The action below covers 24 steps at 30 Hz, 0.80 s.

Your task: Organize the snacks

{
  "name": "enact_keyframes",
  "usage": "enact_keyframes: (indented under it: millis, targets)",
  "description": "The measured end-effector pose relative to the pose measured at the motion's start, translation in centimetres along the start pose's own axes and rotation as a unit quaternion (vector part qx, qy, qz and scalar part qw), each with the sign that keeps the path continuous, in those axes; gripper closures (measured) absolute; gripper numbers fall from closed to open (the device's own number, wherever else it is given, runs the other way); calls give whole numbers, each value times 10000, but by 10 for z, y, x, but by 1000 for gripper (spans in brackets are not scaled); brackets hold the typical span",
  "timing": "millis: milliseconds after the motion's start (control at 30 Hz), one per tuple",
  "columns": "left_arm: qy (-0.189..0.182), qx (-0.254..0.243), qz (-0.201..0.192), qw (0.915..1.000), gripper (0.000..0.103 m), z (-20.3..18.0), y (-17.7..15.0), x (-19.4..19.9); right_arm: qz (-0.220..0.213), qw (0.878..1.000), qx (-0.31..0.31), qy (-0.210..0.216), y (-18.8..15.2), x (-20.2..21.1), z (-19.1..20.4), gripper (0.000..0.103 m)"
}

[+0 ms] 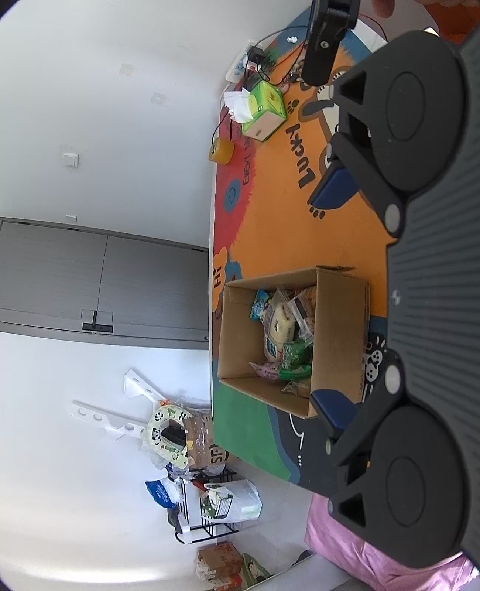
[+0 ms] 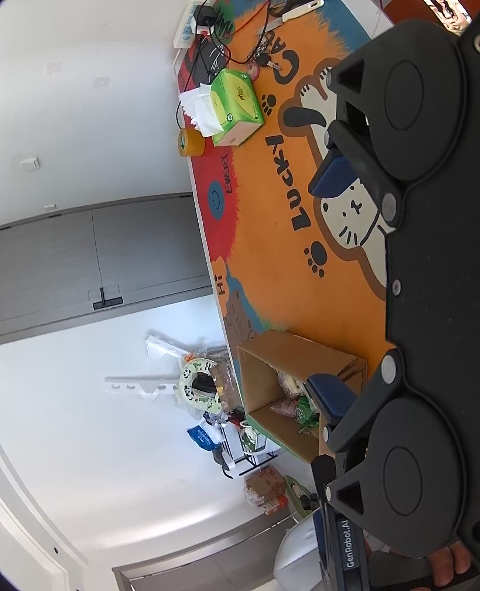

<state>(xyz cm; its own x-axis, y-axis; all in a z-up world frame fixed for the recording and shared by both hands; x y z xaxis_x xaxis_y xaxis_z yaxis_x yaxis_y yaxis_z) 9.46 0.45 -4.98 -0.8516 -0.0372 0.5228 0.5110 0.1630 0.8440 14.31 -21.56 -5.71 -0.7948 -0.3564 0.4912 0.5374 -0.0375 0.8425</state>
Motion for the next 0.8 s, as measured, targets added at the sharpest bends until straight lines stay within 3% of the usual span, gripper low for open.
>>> enact_keyframes:
  millis: [800]
  targets:
    - [250,21,13,9997,0,9,0,-1,88,9998,117,125,-3,1,11,0]
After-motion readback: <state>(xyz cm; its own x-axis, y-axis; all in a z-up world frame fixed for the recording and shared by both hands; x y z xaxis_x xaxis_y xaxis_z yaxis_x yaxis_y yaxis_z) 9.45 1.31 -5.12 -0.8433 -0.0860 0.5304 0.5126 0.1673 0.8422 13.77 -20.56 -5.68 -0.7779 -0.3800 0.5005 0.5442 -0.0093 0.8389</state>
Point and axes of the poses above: each gripper's, at about its wrist camera, not at the fingertips, and x roughly against the way its jaws point, z to its left, y to its top, the point moved 10 cm from there along -x, roughly the way its jaws point, and after that the axes turned 3 degrees about -y, right-handed, at the moved point
